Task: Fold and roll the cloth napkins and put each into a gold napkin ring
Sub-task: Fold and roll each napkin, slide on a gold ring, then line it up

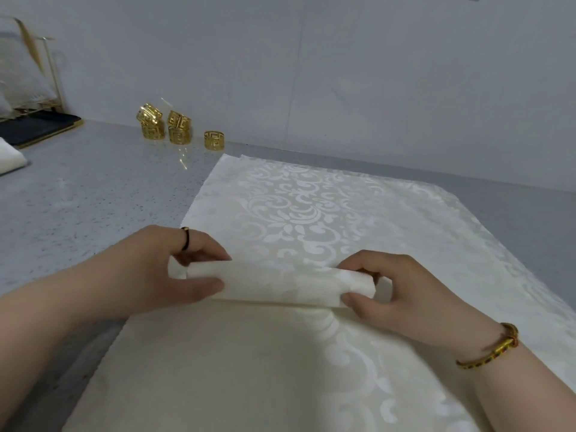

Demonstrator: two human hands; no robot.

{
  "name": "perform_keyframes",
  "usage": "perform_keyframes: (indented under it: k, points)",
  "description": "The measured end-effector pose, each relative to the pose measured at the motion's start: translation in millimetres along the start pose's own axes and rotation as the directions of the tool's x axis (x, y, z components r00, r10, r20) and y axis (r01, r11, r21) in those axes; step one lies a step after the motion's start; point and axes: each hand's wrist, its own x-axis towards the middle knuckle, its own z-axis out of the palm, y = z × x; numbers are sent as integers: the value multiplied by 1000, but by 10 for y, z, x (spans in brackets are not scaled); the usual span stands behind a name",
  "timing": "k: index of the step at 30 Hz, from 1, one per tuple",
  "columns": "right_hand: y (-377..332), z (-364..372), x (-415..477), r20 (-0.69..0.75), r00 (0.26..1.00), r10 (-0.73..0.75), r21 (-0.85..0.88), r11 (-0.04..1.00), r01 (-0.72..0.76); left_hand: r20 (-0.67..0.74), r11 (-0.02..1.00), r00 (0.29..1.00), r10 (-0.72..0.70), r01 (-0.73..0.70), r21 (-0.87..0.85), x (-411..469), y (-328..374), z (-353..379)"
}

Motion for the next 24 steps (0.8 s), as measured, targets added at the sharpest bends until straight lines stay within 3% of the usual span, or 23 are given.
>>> perform_keyframes:
  k: [5,8,11,17,20,22,24]
  points:
    - [15,-4,-8,96,984,153,190,967,-169,148,991,983,-111,120,-50,38,27,12]
    - [36,26,24,68,969,239,267,931,-249,70,977,985,-160,168,-129,115,-13,62]
    - [91,76,50,-15,976,219,177,961,-213,-6,962,974,-226,222,-160,142,-32,134]
    - [88,115,99,-67,963,262,59,964,-259,-185,978,963,-198,180,-110,176,36,244]
    - [102,148,126,-108,960,260,34,966,-258,-279,993,956,-95,111,40,167,40,272]
    - [108,170,145,-134,957,259,27,966,-257,-337,969,934,118,-34,247,155,90,246]
    - [116,194,157,-160,954,254,10,967,-256,-201,896,927,317,-223,384,145,80,268]
